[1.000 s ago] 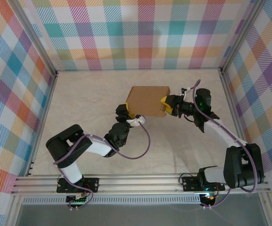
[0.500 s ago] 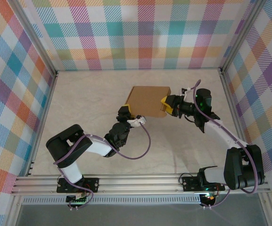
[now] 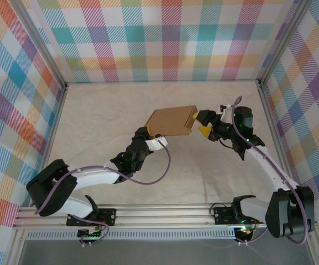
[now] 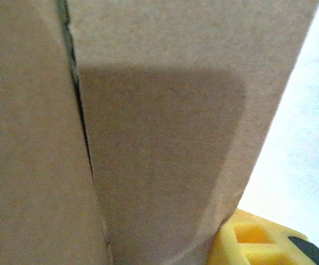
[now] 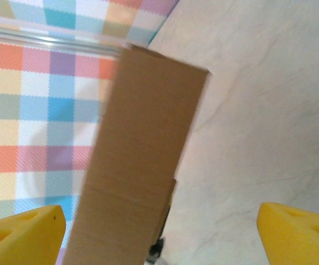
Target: Fold the paper box
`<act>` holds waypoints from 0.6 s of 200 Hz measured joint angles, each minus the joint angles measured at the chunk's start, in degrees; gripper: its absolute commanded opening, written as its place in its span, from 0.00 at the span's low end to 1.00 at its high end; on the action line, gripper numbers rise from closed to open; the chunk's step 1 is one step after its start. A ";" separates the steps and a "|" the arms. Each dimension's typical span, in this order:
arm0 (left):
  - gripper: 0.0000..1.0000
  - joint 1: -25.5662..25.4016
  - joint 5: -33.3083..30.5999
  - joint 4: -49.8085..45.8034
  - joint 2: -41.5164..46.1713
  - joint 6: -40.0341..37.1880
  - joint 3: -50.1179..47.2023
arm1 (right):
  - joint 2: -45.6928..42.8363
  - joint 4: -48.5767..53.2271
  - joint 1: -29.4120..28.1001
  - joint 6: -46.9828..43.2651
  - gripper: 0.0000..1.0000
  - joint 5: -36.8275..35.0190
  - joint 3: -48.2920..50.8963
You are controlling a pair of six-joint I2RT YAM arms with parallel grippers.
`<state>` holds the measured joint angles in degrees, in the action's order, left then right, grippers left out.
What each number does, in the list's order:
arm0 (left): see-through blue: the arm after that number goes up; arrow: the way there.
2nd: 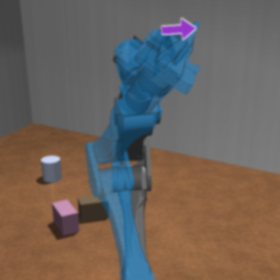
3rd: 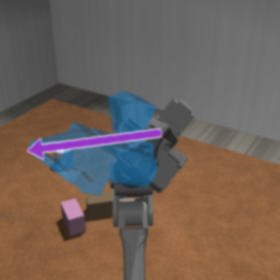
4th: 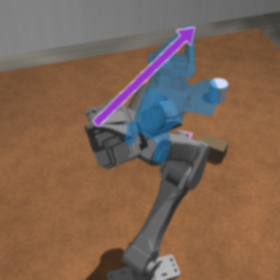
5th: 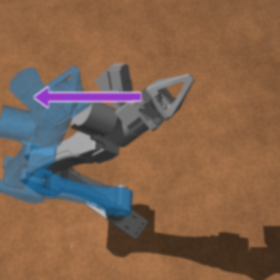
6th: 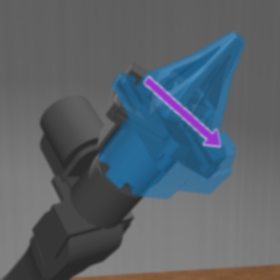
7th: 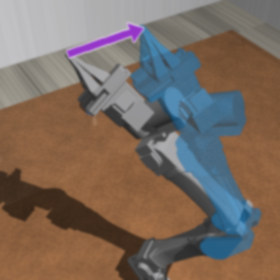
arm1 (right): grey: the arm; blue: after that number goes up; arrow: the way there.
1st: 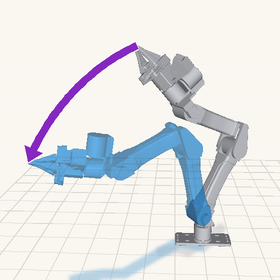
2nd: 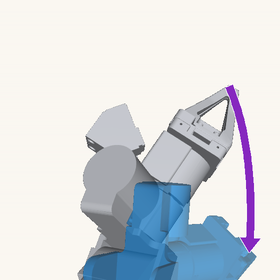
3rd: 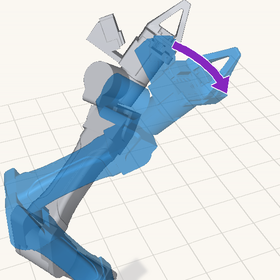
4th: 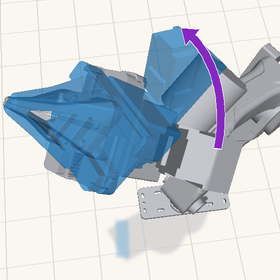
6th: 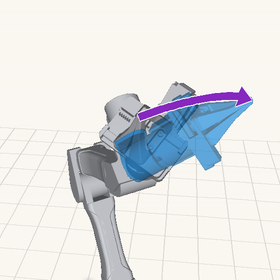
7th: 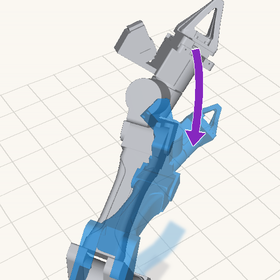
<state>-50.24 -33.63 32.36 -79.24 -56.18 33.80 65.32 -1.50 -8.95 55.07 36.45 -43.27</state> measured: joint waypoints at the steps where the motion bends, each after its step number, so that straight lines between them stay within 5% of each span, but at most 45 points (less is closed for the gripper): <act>1: 0.32 0.00 0.07 -0.44 0.11 0.07 0.09 | -0.11 0.20 0.00 -0.15 0.89 -0.13 0.00; 60: 0.33 0.00 9.35 -44.26 2.71 13.99 17.79 | -6.58 18.80 0.04 -20.48 0.90 -11.08 -6.73; 120: 0.31 0.00 18.23 -71.30 -2.10 17.92 29.77 | -12.13 29.09 0.04 -36.50 0.91 -12.72 -11.41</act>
<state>-50.24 -15.40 -38.94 -81.34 -38.26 63.57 53.19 27.59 -8.91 18.57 23.73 -54.68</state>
